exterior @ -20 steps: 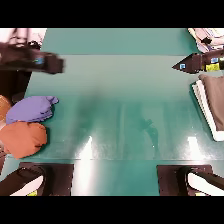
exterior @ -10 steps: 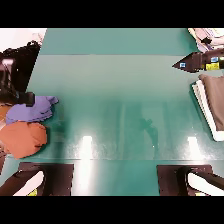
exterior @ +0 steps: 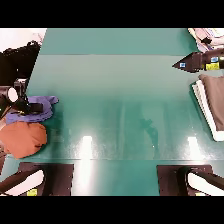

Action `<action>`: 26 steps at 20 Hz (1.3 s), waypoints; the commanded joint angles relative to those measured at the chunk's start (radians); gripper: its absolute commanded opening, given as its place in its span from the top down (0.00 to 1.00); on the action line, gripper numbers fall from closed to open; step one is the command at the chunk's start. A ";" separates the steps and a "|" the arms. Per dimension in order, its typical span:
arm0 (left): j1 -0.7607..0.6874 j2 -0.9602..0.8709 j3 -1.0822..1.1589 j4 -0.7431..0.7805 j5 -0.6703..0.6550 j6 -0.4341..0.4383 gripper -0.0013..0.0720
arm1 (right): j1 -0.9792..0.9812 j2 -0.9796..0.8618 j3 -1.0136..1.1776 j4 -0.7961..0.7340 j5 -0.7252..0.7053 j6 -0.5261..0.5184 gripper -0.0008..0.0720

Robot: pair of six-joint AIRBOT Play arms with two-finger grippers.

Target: Fold the shirts.

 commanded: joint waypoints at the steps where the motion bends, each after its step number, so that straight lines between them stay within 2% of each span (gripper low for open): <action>1: 0.003 -0.012 0.012 -0.004 -0.051 -0.019 0.94 | 0.001 -0.001 0.000 0.002 0.005 0.000 0.97; 4: 0.000 0.013 0.142 -0.002 -0.178 -0.016 0.95 | 0.000 0.000 0.001 0.011 0.001 0.000 0.97; 8: -0.037 0.193 0.442 -0.016 -0.254 0.001 0.95 | 0.001 0.044 0.001 0.011 -0.071 0.001 0.97; 11: -0.152 0.290 0.649 -0.016 -0.371 0.000 0.95 | 0.001 0.097 0.001 0.011 -0.177 0.000 0.97; 13: -0.280 0.303 0.756 -0.016 -0.445 -0.026 0.95 | 0.001 0.126 0.001 0.011 -0.250 0.001 0.97; 18: -0.614 0.238 0.780 -0.019 -0.449 -0.140 0.95 | 0.001 0.174 0.001 0.010 -0.325 0.000 0.97; 21: -0.796 0.104 0.778 -0.084 -0.399 -0.133 0.94 | 0.000 0.172 0.001 0.008 -0.314 0.000 0.97; 23: -0.880 -0.002 0.778 -0.177 -0.335 -0.082 0.94 | 0.001 0.171 0.001 0.008 -0.306 0.000 0.97; 24: -0.912 -0.057 0.778 -0.229 -0.299 -0.050 0.73 | 0.000 0.172 0.001 0.008 -0.302 0.000 0.97; 25: -0.935 -0.105 0.778 -0.257 -0.267 -0.034 0.39 | 0.001 0.172 0.001 0.008 -0.296 0.000 0.97; 26: -0.948 -0.146 0.778 -0.266 -0.236 -0.022 0.25 | 0.000 0.172 0.001 0.008 -0.290 0.000 0.97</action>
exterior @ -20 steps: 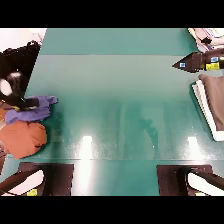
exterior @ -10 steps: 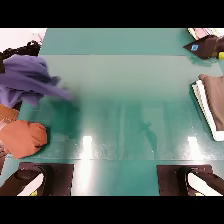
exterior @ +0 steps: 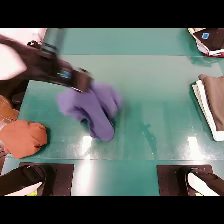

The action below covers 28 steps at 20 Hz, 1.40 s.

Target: Fold the shirts.

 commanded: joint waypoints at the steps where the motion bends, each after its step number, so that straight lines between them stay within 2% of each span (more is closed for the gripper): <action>1: -0.089 -0.154 0.003 -0.084 0.111 0.080 0.26 | 0.001 0.002 0.001 0.000 0.019 0.000 0.97; 4: -0.033 -0.188 0.003 0.075 0.124 0.100 0.26 | 0.001 0.002 0.001 -0.001 0.032 0.000 0.97; 6: 0.071 -0.190 0.003 0.100 0.126 0.098 0.26 | 0.001 0.002 0.000 -0.001 0.033 0.000 0.97; 10: 0.330 -0.254 -0.029 -0.043 0.126 0.098 0.26 | 0.001 0.001 0.000 -0.001 0.047 0.000 0.97; 14: 0.481 -0.333 -0.201 -0.183 0.130 0.099 0.26 | 0.001 0.001 0.000 -0.001 0.047 0.000 0.97; 19: 0.522 -0.335 -0.434 -0.217 0.168 0.101 0.26 | 0.001 -0.009 0.000 -0.009 0.046 0.000 0.97; 23: 0.520 -0.335 -0.500 -0.459 0.272 0.200 0.26 | 0.001 -0.039 0.000 -0.003 0.054 0.000 0.97; 25: 0.520 -0.335 -0.514 -0.476 0.279 0.208 0.26 | 0.001 -0.055 0.000 0.000 0.078 0.000 0.97; 26: 0.520 -0.335 -0.517 -0.476 0.270 0.208 0.47 | 0.001 -0.064 0.000 -0.001 0.091 0.000 0.97; 27: 0.520 -0.335 -0.517 -0.475 0.262 0.210 0.77 | 0.001 -0.074 0.000 -0.001 0.105 0.000 0.97; 28: 0.520 -0.335 -0.516 -0.475 0.263 0.212 0.94 | 0.001 -0.086 0.000 -0.005 0.122 0.000 0.97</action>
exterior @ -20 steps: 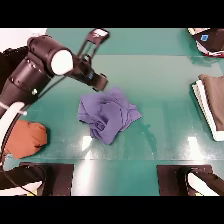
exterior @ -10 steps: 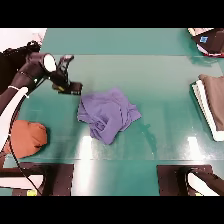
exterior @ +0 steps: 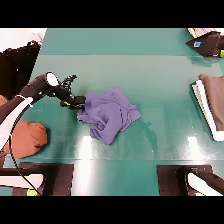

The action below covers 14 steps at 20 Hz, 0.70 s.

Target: Fold the shirts.

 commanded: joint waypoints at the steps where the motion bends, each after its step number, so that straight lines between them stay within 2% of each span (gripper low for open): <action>1: 0.002 0.000 -0.013 -0.041 0.009 0.019 0.94 | 0.001 -0.038 0.000 -0.014 0.062 0.001 0.97; 4: 0.005 0.002 0.072 0.036 -0.017 0.019 0.94 | 0.003 -0.096 -0.014 -0.130 0.175 0.055 0.97; 8: 0.005 0.002 0.233 0.089 -0.059 0.019 0.94 | 0.031 -0.158 -0.235 -0.132 0.226 0.057 0.95; 10: 0.005 0.002 0.270 0.084 -0.054 0.019 0.94 | 0.095 -0.200 -0.370 -0.101 0.215 0.057 0.52; 14: 0.005 0.000 0.272 0.085 -0.052 0.019 0.94 | 0.291 -0.308 -0.546 0.079 0.062 0.018 0.52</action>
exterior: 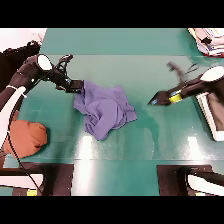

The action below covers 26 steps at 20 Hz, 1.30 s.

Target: Fold the shirts.

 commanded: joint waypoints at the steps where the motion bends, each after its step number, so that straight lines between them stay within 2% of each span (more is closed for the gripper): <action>1: 0.000 -0.001 0.020 0.008 -0.007 0.001 0.94 | 0.161 -0.090 -0.131 0.124 -0.145 -0.028 0.52; 4: 0.000 -0.001 0.020 0.008 -0.006 0.001 0.94 | 0.256 -0.151 -0.110 0.138 -0.246 -0.028 0.52; 13: 0.000 -0.001 0.020 0.007 -0.005 0.000 0.94 | 0.299 -0.268 -0.035 0.141 -0.245 -0.027 0.53; 14: 0.000 -0.001 0.020 0.007 -0.005 0.000 0.94 | 0.307 -0.269 -0.036 0.139 -0.249 -0.027 0.58; 15: 0.000 -0.001 0.020 0.007 -0.006 0.000 0.94 | 0.319 -0.269 -0.035 0.138 -0.262 -0.028 0.59; 16: 0.000 -0.001 0.020 0.006 -0.006 0.000 0.94 | 0.330 -0.269 -0.035 0.138 -0.279 -0.028 0.71; 17: 0.000 0.000 0.020 0.004 -0.006 0.000 0.94 | 0.341 -0.269 -0.035 0.137 -0.297 -0.028 0.94; 20: 0.000 0.019 0.020 0.012 -0.016 0.001 0.95 | 0.336 -0.257 -0.017 0.114 -0.302 -0.027 0.97; 26: 0.001 0.300 0.108 0.119 0.004 0.012 0.94 | 0.149 -0.024 0.205 -0.140 -0.191 0.019 0.97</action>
